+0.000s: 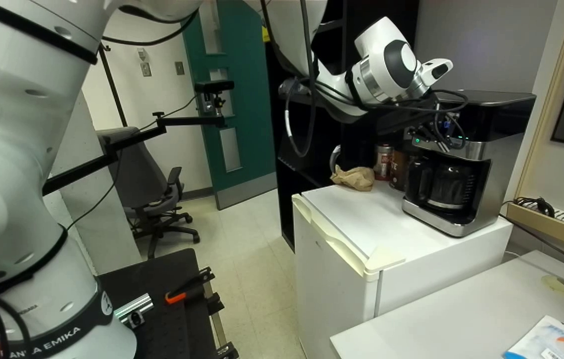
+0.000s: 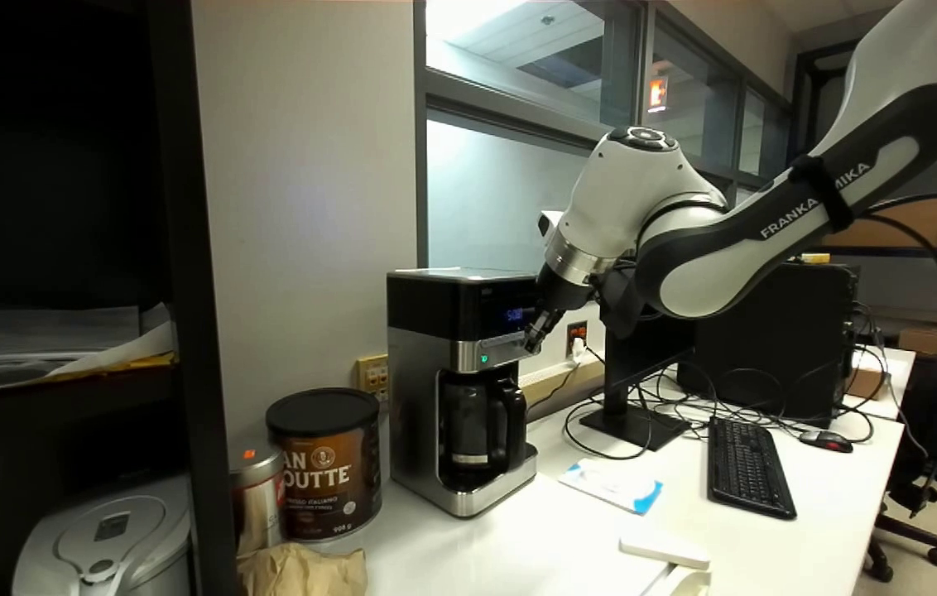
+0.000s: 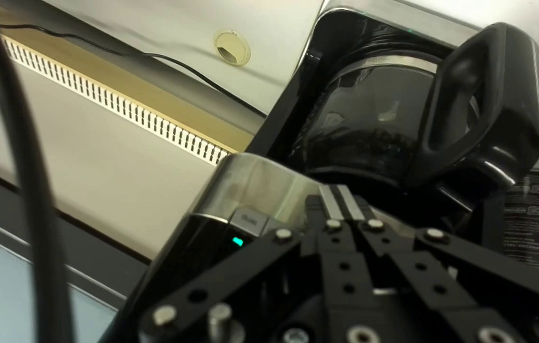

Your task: Press a button on the coffeemaker.

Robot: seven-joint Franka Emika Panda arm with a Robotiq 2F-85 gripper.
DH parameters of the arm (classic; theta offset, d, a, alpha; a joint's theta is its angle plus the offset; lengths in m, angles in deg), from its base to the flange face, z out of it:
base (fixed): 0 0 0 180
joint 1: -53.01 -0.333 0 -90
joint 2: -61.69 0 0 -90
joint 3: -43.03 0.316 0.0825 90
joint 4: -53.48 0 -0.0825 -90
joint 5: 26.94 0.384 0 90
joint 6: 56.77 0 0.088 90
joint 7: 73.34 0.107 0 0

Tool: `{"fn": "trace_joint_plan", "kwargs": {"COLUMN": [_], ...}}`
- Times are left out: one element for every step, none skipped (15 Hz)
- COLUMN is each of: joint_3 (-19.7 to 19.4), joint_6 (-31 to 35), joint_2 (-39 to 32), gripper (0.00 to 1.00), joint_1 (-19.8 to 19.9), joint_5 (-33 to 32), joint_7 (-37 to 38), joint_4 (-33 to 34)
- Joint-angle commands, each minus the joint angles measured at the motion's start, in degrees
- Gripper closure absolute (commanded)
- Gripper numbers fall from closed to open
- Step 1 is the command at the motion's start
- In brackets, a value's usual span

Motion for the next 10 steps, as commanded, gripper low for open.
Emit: {"fn": "trace_joint_plan", "kwargs": {"joint_3": [-1.32,-1.32,-0.94,-0.56,-0.34,0.18,0.42,0.9,1.04,1.56], "joint_6": [1.75,1.0,0.51,0.61,0.65,0.73,0.83,1.23,1.42,1.71], "joint_2": [-0.36,0.53,1.9,2.69,3.67,4.83,5.76,6.95,8.02,9.22], "gripper": [1.0,1.0,1.0,1.0,1.0,1.0,1.0,1.0,1.0,1.0], "joint_1": [-0.99,-1.09,-0.91,-0.71,-0.66,-0.43,-0.39,-0.18,-0.17,0.08], "joint_5": [1.77,1.89,2.24,2.62,3.0,3.61,3.99,4.54,4.84,5.47], "joint_7": [-1.94,-2.07,-2.67,-3.33,-4.13,-5.33,-6.09,-7.18,-7.84,-8.76], "joint_4": [0.42,-0.8,-2.89,-4.33,-6.09,-8.12,-9.79,-11.79,-13.47,-15.24]}}
